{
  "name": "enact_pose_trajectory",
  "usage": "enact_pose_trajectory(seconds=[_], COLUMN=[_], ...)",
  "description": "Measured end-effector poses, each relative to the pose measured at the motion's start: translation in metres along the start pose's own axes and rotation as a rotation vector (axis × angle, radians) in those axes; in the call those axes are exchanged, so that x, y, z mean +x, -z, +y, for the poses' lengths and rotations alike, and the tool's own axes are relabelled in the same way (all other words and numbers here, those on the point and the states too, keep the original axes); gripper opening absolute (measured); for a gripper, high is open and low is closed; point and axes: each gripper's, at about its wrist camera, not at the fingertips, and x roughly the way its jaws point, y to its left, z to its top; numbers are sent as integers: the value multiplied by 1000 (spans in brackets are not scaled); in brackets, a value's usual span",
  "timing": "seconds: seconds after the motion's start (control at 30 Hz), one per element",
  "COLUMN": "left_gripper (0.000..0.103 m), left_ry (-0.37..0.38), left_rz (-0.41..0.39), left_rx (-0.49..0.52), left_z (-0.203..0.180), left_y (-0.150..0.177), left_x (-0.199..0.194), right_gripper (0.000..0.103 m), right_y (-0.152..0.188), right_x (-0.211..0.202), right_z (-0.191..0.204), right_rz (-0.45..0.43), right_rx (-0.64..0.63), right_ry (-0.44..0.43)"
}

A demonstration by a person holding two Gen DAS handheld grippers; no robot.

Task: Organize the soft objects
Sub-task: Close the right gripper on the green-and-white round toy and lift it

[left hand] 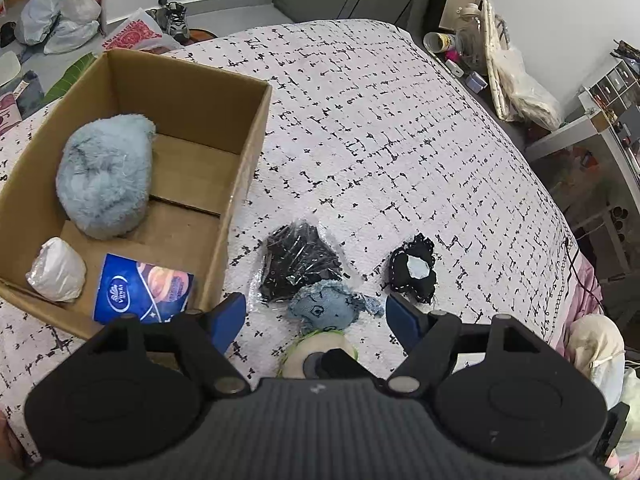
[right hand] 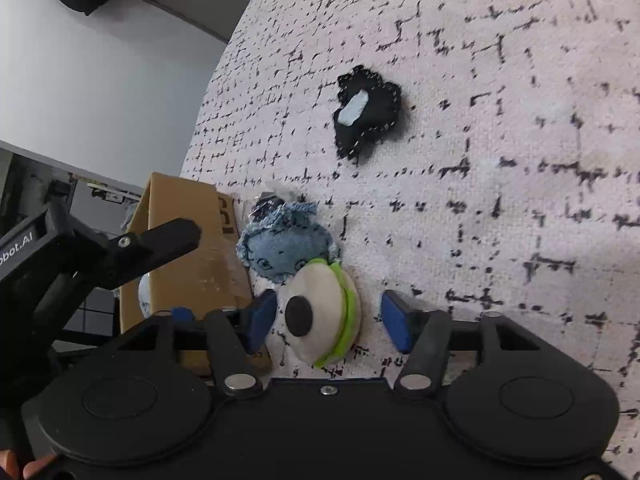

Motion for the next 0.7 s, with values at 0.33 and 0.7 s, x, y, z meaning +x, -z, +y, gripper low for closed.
enact_pose_trajectory(seconds=[0.33, 0.7], left_gripper=[76, 76], left_ry=[-21, -86], left_rz=[12, -9], left_rx=[55, 149], left_z=[-11, -35], left_y=[3, 11], left_x=[15, 31], right_gripper=[19, 18], right_y=[-2, -11], right_x=[-4, -29], right_z=[-6, -26], right_rz=[-13, -116], right_rx=[56, 143], right_ry=[6, 81])
